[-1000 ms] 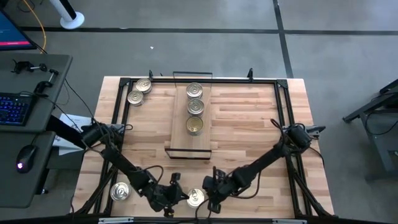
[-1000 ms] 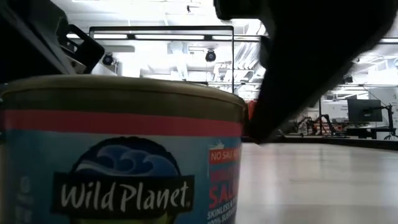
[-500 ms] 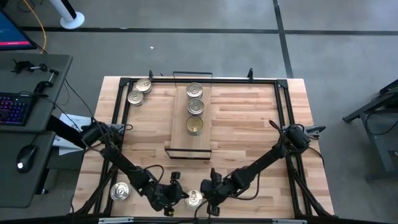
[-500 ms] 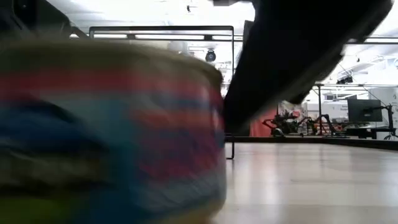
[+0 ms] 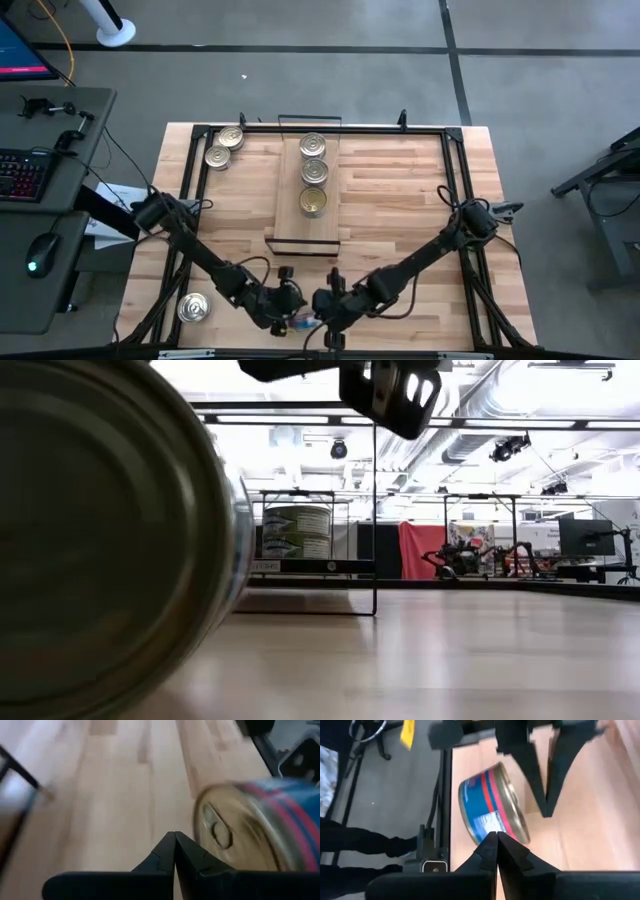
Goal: Stack canned seafood by type on shelf
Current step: Stack the blue pink tuna can on top of the other blue pink tuna cans on the shelf
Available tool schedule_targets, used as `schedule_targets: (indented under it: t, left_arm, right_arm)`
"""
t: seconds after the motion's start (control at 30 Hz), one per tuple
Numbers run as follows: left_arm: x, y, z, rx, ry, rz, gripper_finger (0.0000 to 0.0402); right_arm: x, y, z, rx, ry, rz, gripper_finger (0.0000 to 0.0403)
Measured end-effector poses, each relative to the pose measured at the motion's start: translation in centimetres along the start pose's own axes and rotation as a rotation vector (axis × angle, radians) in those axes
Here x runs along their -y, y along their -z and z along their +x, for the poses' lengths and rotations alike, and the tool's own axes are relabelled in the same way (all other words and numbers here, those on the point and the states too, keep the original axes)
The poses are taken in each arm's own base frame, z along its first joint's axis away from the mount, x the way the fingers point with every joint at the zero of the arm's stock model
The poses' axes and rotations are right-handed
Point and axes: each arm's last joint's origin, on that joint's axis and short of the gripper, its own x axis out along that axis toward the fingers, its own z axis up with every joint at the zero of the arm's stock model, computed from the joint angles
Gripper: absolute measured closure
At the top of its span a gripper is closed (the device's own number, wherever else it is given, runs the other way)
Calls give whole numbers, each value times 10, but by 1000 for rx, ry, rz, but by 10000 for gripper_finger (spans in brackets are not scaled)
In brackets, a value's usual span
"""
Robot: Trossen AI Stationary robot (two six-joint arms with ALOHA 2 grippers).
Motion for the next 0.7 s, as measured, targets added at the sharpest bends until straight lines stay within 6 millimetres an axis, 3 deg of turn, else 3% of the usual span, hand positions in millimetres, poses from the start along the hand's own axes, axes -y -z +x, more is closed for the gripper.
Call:
schedule_targets:
  t: [0.23, 0.4, 0.53, 0.7]
  left_arm:
    - [-22, -21, -46, -87, -100, 28, 401]
    - [-22, -25, -90, -51, -200, -13, 402]
    - [-11, -22, -111, 45, -261, -71, 401]
    - [2, -12, -112, 81, -246, -197, 402]
  right_arm:
    - [-10, -24, -17, 10, -10, -86, 403]
    - [-9, -41, -23, 31, -62, -137, 379]
    - [-3, -46, -23, 26, -65, -176, 312]
    - [-7, -41, -20, 6, -91, -276, 192]
